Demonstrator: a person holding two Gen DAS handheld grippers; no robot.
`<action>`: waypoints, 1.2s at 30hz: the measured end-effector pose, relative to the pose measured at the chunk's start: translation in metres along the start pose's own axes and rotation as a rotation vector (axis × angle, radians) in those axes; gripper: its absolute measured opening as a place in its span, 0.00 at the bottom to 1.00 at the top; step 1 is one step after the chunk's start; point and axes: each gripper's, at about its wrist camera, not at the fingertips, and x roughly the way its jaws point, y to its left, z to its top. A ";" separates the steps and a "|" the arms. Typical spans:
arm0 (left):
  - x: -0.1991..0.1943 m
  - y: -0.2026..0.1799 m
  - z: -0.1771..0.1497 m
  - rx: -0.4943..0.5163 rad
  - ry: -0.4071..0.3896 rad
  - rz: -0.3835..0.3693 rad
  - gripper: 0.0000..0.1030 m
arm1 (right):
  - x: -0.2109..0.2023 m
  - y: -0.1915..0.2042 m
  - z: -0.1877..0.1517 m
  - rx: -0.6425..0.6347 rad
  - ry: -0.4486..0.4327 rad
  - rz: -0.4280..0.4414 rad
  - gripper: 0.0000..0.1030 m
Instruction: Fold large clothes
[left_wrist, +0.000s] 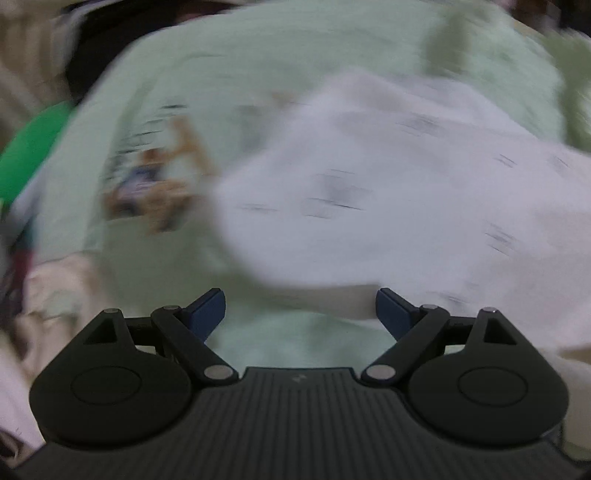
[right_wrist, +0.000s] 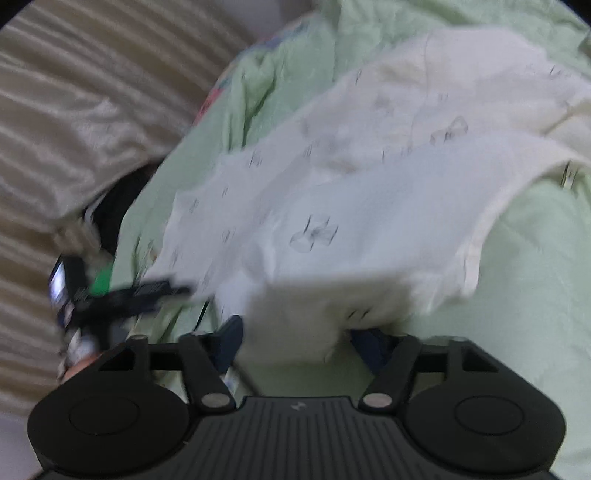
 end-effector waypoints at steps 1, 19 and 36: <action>0.000 0.015 0.000 -0.038 -0.001 0.021 0.87 | -0.005 0.000 -0.001 -0.028 -0.043 0.010 0.05; 0.017 0.015 -0.010 -0.231 0.177 -0.486 0.96 | -0.089 -0.044 0.045 -0.103 -0.498 -0.210 0.04; 0.047 -0.092 0.051 0.039 0.018 -0.355 0.34 | -0.046 -0.032 0.033 -0.022 -0.279 -0.147 0.68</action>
